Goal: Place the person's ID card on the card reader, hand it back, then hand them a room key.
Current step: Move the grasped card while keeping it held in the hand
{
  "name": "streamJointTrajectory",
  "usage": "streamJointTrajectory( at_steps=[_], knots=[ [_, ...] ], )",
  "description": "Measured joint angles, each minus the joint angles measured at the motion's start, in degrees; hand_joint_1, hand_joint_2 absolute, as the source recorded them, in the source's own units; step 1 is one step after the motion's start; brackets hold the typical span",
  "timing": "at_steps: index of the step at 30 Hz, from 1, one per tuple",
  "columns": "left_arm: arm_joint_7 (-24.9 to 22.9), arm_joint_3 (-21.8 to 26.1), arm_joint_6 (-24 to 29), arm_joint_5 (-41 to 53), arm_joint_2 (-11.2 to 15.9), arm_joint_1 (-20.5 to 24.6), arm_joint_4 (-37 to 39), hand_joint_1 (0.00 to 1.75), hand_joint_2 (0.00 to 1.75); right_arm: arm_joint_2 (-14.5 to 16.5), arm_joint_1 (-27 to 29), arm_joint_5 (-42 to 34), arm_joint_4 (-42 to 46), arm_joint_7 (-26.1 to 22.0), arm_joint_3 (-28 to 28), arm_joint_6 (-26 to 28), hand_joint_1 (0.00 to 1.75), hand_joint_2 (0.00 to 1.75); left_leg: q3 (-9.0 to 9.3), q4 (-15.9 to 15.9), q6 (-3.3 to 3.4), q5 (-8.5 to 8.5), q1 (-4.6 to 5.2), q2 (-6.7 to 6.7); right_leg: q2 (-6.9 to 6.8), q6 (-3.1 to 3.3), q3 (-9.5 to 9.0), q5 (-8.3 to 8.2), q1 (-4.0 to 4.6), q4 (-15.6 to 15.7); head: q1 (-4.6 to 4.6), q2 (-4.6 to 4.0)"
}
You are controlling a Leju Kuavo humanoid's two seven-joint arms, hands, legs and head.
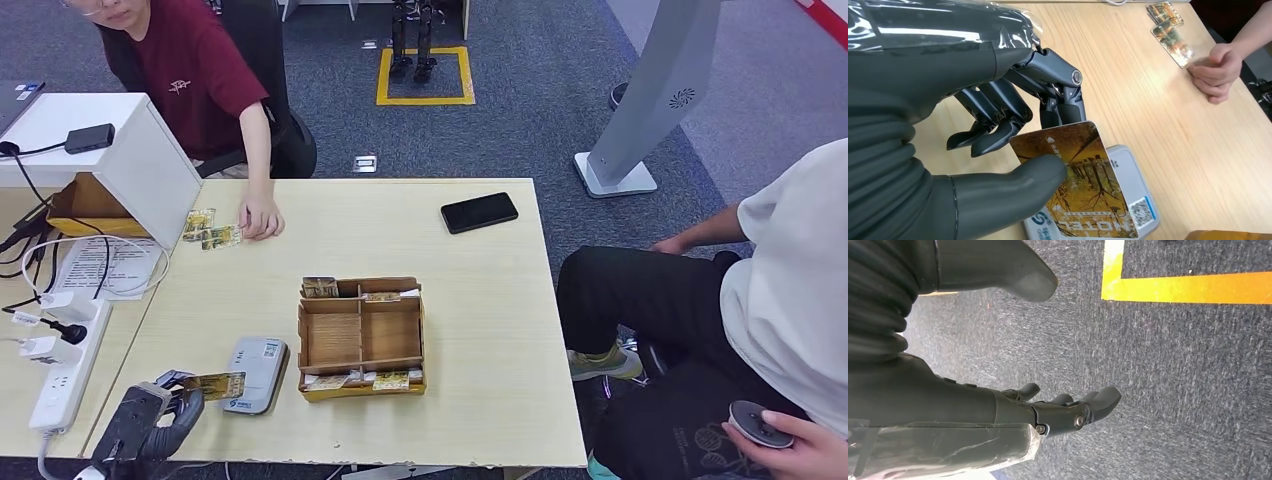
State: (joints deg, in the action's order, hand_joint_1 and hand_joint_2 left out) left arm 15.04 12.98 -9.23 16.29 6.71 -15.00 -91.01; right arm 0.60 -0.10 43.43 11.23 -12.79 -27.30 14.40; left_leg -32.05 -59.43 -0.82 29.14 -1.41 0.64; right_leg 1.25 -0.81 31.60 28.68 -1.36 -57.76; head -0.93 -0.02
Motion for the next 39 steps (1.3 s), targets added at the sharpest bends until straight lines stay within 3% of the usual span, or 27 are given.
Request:
streamJointTrajectory(
  at_steps=[13,23,31,39],
  knots=[
    [-2.6,-6.1,7.5,0.3,-3.8,4.3,1.2,1.75,1.75,0.4,-0.1,2.1,0.0,0.9,-0.6,0.0,0.00,1.75,0.01,0.0,0.00,0.00,0.01,0.00,0.00,0.01,0.01,-0.01,-0.01,0.0,0.00,0.00],
    [-3.9,-7.4,11.0,-1.2,-4.5,8.0,2.5,1.75,1.75,0.5,-0.2,3.5,0.0,0.7,-1.0,-0.4,0.00,1.75,0.01,0.0,0.00,0.00,0.01,0.00,0.00,0.01,0.00,-0.01,-0.01,0.0,0.00,0.00],
    [-5.1,-7.5,16.5,4.2,-4.7,9.6,5.2,1.75,1.75,0.7,-0.3,4.6,0.0,0.7,-1.2,-0.6,0.00,1.75,0.00,0.0,0.00,0.00,0.01,0.00,0.00,0.01,0.00,-0.01,-0.01,0.0,-0.01,0.00],
    [-5.5,-7.5,17.5,6.5,-4.7,9.9,8.3,1.75,1.75,0.7,-0.4,5.4,0.0,0.5,-1.6,-0.6,0.00,1.75,-0.01,0.0,0.00,0.00,0.01,0.00,0.00,0.01,0.00,-0.01,-0.01,0.0,0.00,0.00]
  ],
)
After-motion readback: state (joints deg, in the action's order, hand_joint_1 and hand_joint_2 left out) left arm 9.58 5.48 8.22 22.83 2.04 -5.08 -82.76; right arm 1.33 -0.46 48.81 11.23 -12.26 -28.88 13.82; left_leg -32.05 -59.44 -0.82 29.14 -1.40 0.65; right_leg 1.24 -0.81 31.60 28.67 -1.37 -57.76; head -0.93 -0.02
